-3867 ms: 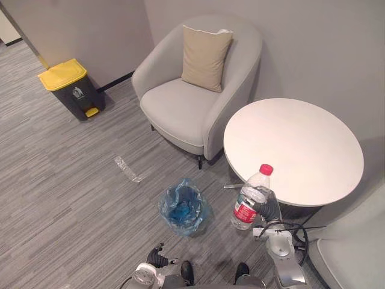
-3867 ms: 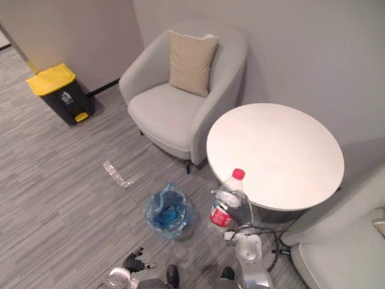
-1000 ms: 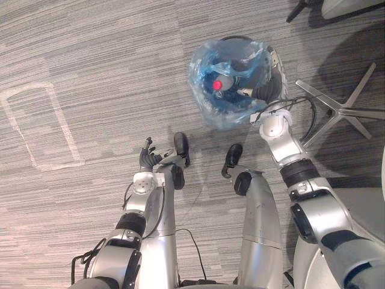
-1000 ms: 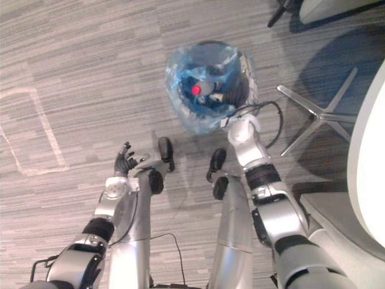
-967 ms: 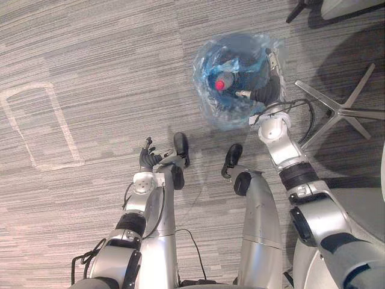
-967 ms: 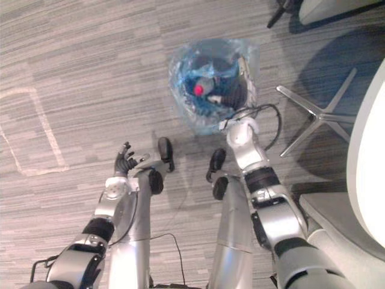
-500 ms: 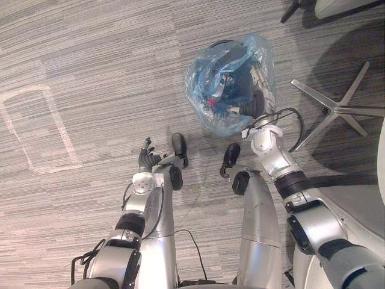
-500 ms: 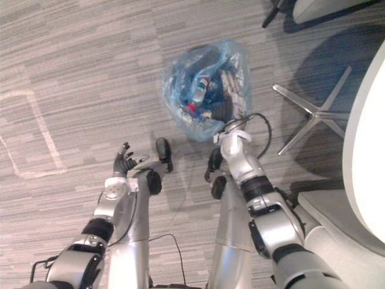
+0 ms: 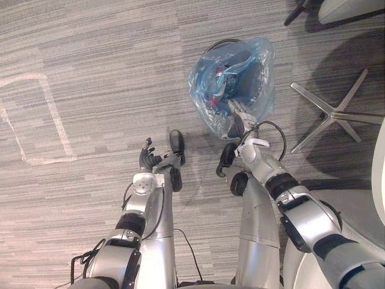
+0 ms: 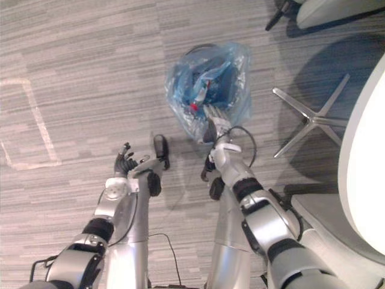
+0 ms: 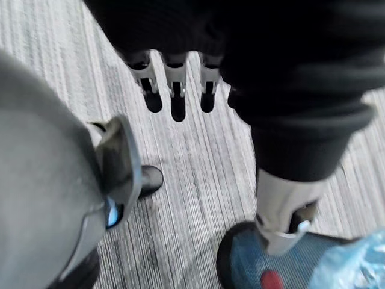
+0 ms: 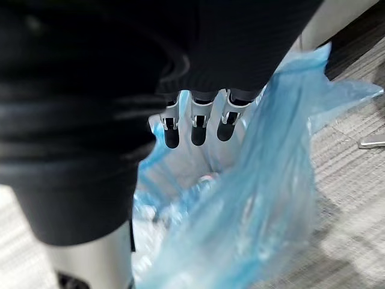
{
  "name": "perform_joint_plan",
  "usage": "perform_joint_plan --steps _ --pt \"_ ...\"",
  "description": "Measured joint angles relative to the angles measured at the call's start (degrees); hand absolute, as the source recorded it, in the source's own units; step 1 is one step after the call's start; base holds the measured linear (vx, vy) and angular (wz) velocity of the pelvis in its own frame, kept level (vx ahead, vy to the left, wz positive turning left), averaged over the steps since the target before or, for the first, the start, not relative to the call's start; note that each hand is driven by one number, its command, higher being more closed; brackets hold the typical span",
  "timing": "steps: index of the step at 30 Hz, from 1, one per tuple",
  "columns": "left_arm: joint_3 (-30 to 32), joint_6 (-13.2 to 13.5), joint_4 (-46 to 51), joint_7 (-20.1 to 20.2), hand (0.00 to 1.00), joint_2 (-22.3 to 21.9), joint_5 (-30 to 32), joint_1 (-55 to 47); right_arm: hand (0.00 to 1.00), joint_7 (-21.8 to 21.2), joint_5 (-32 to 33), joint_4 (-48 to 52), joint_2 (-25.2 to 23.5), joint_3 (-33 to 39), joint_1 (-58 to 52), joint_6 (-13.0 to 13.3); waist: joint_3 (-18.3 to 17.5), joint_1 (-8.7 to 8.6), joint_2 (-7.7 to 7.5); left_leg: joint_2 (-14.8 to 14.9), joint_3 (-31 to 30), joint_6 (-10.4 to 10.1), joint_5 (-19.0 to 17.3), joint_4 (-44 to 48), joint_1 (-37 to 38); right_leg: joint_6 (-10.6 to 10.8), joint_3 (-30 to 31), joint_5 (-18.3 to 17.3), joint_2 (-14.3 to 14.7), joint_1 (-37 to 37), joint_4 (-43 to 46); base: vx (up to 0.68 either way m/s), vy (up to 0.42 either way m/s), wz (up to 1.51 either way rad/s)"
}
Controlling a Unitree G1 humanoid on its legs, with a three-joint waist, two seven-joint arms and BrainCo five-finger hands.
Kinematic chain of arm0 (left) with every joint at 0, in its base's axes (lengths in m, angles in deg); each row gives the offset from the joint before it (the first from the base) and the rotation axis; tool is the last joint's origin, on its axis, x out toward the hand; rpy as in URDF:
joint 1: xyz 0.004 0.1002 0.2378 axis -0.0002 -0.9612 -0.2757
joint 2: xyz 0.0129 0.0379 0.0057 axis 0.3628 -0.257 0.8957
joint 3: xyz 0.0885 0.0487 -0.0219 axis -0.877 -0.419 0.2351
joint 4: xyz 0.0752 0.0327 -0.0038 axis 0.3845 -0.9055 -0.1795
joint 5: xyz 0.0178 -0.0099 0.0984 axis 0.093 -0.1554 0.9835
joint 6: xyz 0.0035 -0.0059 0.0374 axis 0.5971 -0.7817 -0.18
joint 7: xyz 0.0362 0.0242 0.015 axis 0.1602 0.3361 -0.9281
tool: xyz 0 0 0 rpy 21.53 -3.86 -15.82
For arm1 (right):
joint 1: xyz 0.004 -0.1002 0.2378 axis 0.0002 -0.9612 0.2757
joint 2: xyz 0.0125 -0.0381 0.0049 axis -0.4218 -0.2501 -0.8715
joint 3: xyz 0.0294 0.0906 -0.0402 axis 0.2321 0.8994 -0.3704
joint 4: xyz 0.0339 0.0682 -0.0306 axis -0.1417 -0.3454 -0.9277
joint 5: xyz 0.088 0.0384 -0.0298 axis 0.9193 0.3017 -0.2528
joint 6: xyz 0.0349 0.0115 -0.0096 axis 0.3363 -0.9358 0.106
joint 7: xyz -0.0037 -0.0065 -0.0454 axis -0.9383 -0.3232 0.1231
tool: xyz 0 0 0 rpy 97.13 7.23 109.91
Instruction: Gather rubbish on tea table into small bin, then transfer packed bag to large trash can.
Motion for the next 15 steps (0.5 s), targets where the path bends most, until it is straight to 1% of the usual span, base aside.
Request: perform_joint_plan --steps 1,4,7,8,10,15 --pt "0.0 0.1 -0.4 0.0 0.00 0.0 -0.5 0.1 1.00 -0.2 0.0 -1.2 0.1 0.6 0.3 -0.5 0.0 0.01 0.00 -0.3 -0.3 -0.1 0.3 -0.5 -0.1 -0.1 -0.3 -0.1 -0.2 -0.1 0.1 -0.05 -0.017 0.20" --pt "0.0 0.3 -0.5 0.0 0.00 -0.1 -1.1 0.3 1.00 -0.7 0.0 -4.1 -0.1 1.1 0.9 -1.5 0.0 0.23 0.00 -0.5 -0.7 -0.6 0.7 -1.2 -0.2 -0.4 -0.7 -0.3 -0.4 -0.2 0.1 -0.04 -0.019 0.14" --pt "0.0 0.4 -0.6 0.0 0.00 -0.1 -1.4 0.5 1.00 -0.7 0.1 -4.7 -0.1 1.3 1.9 -1.6 0.0 0.32 0.03 -0.7 -0.8 -0.9 0.9 -1.2 -0.9 -0.9 -0.8 -0.6 -0.6 -1.1 0.8 -0.04 -0.023 0.09" --pt "0.0 0.4 -0.6 0.0 0.00 -0.1 -1.4 1.0 1.00 -0.7 0.2 -4.8 -0.2 2.0 2.2 -1.6 0.0 0.43 0.04 -0.7 -0.9 -0.5 1.4 -1.1 -1.4 -1.1 -0.9 -0.6 -0.7 -1.6 1.1 -0.03 -0.028 0.09" --pt "0.0 0.4 -0.9 0.0 0.00 -0.2 -1.4 2.0 1.00 -0.7 0.9 -5.0 -0.7 3.3 3.3 -1.6 0.0 0.71 0.04 -0.7 -1.2 -0.5 1.8 -1.0 -2.1 -1.2 -1.2 -0.7 -0.7 -2.2 1.3 -0.04 -0.028 0.07" --pt "0.0 0.3 -1.7 0.0 0.00 -0.7 -1.4 2.7 1.00 -0.8 2.8 -4.9 -0.8 3.3 3.7 -1.6 0.0 1.09 0.05 -0.7 -1.5 -0.6 1.9 -0.9 -2.0 -1.2 -1.4 -0.8 -0.7 -2.1 1.8 -0.05 -0.020 0.02"
